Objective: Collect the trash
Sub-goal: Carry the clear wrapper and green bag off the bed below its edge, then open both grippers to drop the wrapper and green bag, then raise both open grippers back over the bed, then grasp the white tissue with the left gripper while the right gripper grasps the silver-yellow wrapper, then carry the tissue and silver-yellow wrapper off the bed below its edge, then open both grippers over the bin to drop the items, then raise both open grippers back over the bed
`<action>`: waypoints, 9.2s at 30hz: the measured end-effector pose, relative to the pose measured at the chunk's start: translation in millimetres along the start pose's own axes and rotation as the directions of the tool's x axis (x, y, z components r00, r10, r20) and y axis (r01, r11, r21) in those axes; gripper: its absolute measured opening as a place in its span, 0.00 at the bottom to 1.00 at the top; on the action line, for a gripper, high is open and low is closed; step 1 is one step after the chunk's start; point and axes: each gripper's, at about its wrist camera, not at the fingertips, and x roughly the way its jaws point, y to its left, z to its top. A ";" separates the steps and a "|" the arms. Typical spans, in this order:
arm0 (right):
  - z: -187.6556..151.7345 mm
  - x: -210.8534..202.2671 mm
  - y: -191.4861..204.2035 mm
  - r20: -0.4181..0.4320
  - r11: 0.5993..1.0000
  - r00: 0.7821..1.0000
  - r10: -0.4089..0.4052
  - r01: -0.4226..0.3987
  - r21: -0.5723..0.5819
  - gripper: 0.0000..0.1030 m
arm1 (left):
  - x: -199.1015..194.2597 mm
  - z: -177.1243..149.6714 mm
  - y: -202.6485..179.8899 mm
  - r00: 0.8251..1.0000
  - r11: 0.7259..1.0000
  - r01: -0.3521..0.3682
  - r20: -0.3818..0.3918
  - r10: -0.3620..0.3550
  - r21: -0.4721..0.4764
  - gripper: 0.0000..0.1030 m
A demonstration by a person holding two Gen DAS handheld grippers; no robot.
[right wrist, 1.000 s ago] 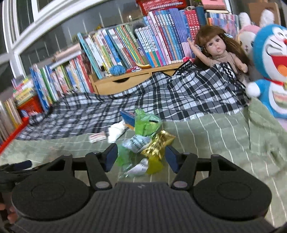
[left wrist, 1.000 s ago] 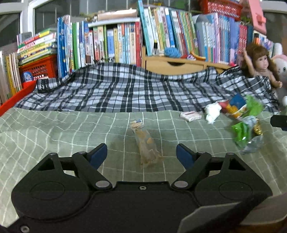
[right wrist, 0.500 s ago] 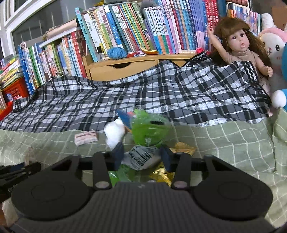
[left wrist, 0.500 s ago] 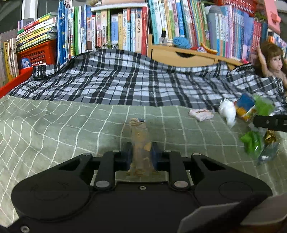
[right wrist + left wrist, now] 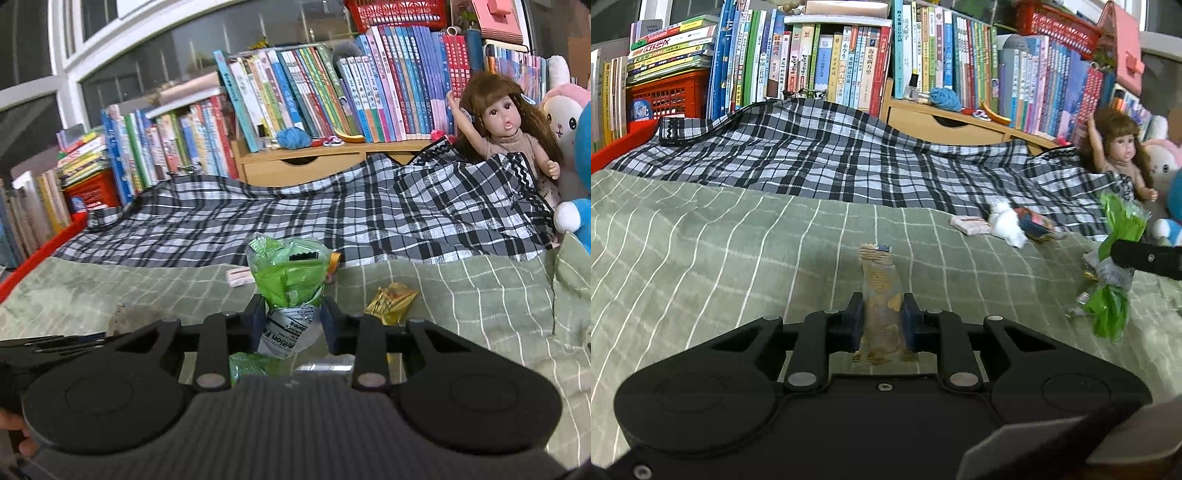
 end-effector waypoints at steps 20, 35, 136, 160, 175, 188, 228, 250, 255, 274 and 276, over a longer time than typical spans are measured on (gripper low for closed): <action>-80.2 -99.8 30.9 -0.033 0.983 0.982 0.184 -0.184 -0.019 0.37 | -142.6 -79.5 -8.1 0.984 0.985 0.171 0.037 -0.172 0.028 0.20; -133.9 -143.1 39.2 -0.100 0.970 0.965 0.240 -0.242 -0.008 0.37 | -199.8 -149.4 -25.4 0.983 0.976 0.183 -0.001 -0.185 0.114 0.20; -47.1 -28.3 -33.8 -0.031 0.998 0.999 -0.039 0.037 -0.057 0.78 | -23.5 23.7 -93.2 0.992 0.977 0.058 0.097 -0.079 0.204 0.76; -30.7 60.6 -46.3 -0.120 0.999 0.992 -0.036 0.033 -0.031 0.39 | 138.9 53.3 -134.4 0.992 0.977 0.126 0.010 -0.129 0.174 0.23; -56.8 8.3 -50.4 -0.081 0.997 0.997 0.018 -0.012 0.072 0.38 | 50.8 13.1 -122.0 0.983 0.960 0.175 0.011 -0.182 0.221 0.22; -85.2 -57.5 -34.4 -0.033 0.979 0.993 0.117 -0.110 0.169 0.39 | -84.7 -69.5 -106.2 0.959 0.922 0.266 0.023 -0.284 0.281 0.23; -234.9 -109.1 24.7 -0.164 0.950 0.954 0.250 -0.209 0.232 0.41 | -158.3 -250.2 -25.2 0.951 0.954 0.241 -0.238 -0.196 0.178 0.24; -228.0 -102.7 26.3 -0.160 0.945 0.950 0.267 -0.226 0.237 0.59 | -161.9 -247.0 -27.7 0.963 0.952 0.229 -0.189 -0.192 0.200 0.62; -215.8 -112.9 28.4 -0.154 0.941 0.941 0.300 -0.265 0.213 0.62 | -176.2 -234.1 -29.7 0.966 0.946 0.237 -0.157 -0.205 0.224 0.70; -71.7 -103.9 -10.6 0.060 0.994 0.994 0.096 -0.099 0.048 0.74 | -140.0 -55.6 -59.7 0.973 0.946 0.200 0.063 -0.222 0.254 0.81; -59.6 -90.4 -20.6 0.058 0.997 0.997 0.056 -0.059 0.057 0.75 | -118.8 -38.3 -63.2 0.976 0.952 0.184 0.070 -0.206 0.243 0.81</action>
